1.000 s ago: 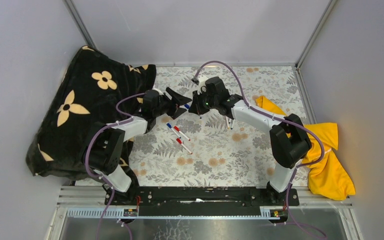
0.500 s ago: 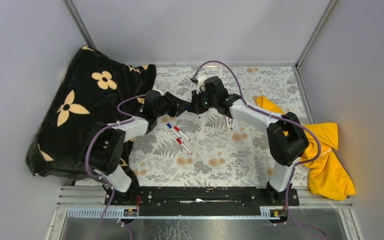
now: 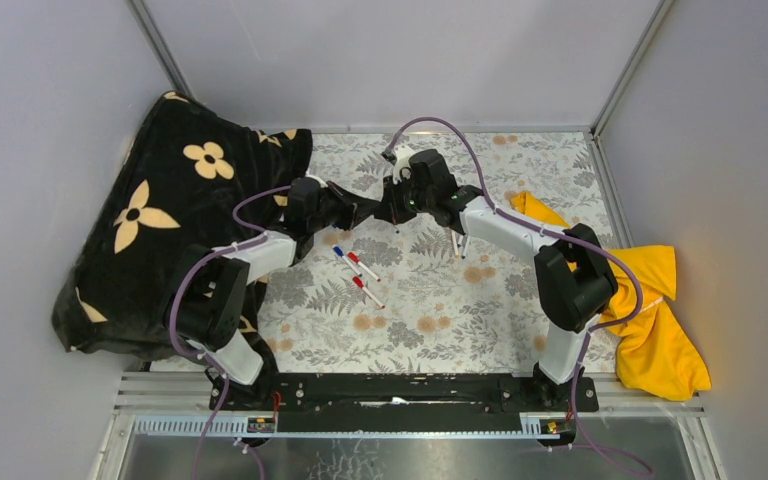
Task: Open the pen caps
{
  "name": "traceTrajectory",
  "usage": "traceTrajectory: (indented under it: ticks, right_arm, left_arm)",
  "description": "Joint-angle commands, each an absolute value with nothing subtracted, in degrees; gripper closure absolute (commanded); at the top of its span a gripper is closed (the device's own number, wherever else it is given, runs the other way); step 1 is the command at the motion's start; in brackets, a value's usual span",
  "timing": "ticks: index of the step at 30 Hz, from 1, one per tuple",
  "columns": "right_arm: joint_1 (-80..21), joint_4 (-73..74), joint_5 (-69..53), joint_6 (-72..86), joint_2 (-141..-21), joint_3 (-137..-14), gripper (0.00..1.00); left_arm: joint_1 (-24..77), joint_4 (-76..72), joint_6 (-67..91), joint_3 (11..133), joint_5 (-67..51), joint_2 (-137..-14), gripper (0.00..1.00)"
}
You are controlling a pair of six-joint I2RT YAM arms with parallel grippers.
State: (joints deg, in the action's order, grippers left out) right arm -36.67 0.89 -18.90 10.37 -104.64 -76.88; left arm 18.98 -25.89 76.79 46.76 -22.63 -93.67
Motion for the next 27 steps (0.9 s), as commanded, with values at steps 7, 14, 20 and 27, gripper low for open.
traceTrajectory:
  ticks: [7, 14, 20, 27]
  right_arm:
    - [-36.61, 0.59, -16.78, 10.45, -103.17, -74.35, 1.00]
    - [-35.57, -3.28, -17.14, 11.35, -100.84, -67.44, 1.00]
    - [-34.22, -5.32, -18.17, 11.89, -99.05, -63.63, 1.00]
    - [-33.93, -5.32, -19.69, 11.62, -97.34, -61.39, 1.00]
  left_arm:
    - [12.10, -32.02, 78.31, 48.54, -21.93, -94.88, 1.00]
    - [5.72, -32.66, 78.02, 47.94, -23.04, -95.76, 1.00]
    - [0.44, -33.13, 77.69, 47.10, -24.84, -95.44, 1.00]
    - [-3.55, -31.72, 75.59, 47.08, -25.52, -95.16, 1.00]
